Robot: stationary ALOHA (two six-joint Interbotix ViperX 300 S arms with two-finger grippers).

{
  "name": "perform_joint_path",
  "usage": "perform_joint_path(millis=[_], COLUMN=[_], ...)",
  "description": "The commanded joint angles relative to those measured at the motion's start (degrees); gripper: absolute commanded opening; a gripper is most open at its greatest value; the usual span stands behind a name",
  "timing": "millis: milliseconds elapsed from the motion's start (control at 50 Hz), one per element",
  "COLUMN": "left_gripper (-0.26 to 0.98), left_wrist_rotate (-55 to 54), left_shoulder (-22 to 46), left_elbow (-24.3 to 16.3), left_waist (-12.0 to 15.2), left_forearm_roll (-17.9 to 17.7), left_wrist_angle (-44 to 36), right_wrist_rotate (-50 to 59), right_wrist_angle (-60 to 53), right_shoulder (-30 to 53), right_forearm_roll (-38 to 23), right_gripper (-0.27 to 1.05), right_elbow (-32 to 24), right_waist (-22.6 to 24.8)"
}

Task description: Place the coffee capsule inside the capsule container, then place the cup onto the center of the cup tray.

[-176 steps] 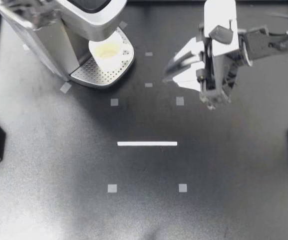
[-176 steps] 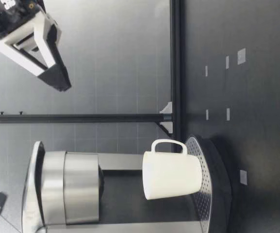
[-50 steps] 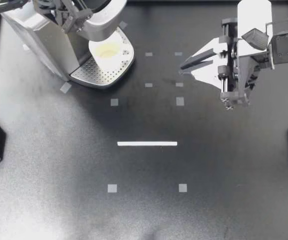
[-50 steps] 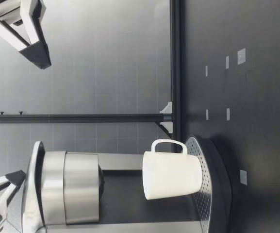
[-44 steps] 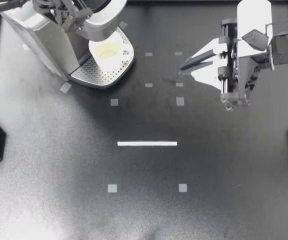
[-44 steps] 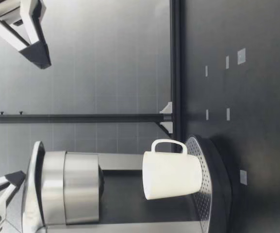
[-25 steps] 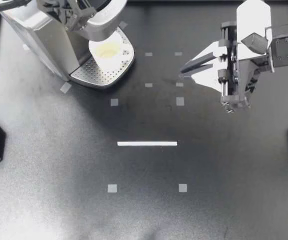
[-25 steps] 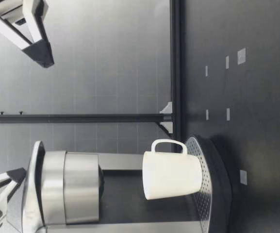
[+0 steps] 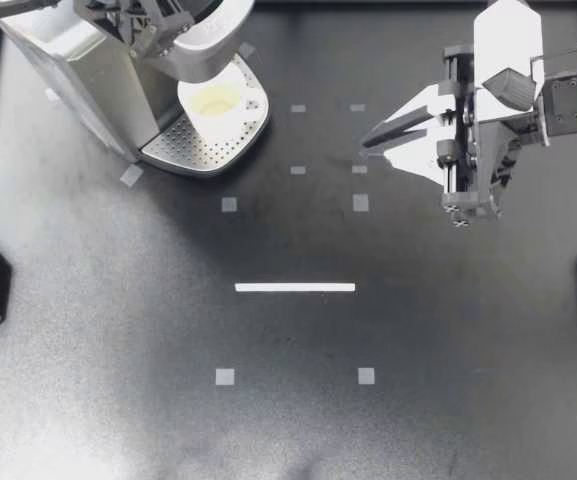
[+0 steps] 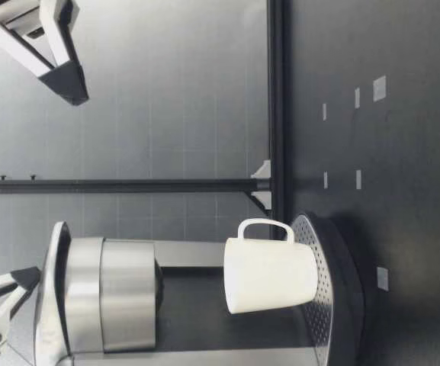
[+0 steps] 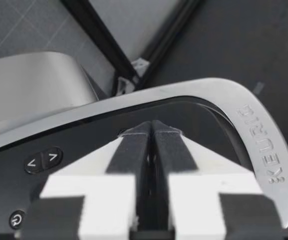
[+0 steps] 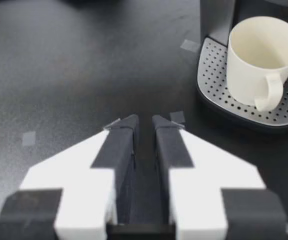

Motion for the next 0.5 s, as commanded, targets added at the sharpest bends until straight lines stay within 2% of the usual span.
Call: perform_joint_path(millis=[0,160,300,480], left_gripper=[0.09,0.09,0.09,0.09], left_wrist_rotate=[-0.09,0.35,0.62,0.79], left_shoulder=[0.62,2.55,1.58,-1.32], left_elbow=[-0.26,-0.70,-1.05,-1.14], left_waist=[0.62,0.62,0.62,-0.26], left_forearm_roll=[0.18,0.09,0.00,0.00], left_wrist_angle=[2.72,4.39,3.96,-2.72], right_wrist_rotate=[-0.09,-0.09,-0.09,-0.09], right_wrist_angle=[-0.44,-0.53,-0.79,-1.49], right_shoulder=[-0.97,-0.97,-1.05,-1.14], right_forearm_roll=[0.18,0.18,0.18,0.18], right_gripper=[0.27,0.27,0.27,0.27], right_elbow=[-0.62,-0.62,-0.35,-0.26], right_waist=[0.26,0.26,0.35,0.26])
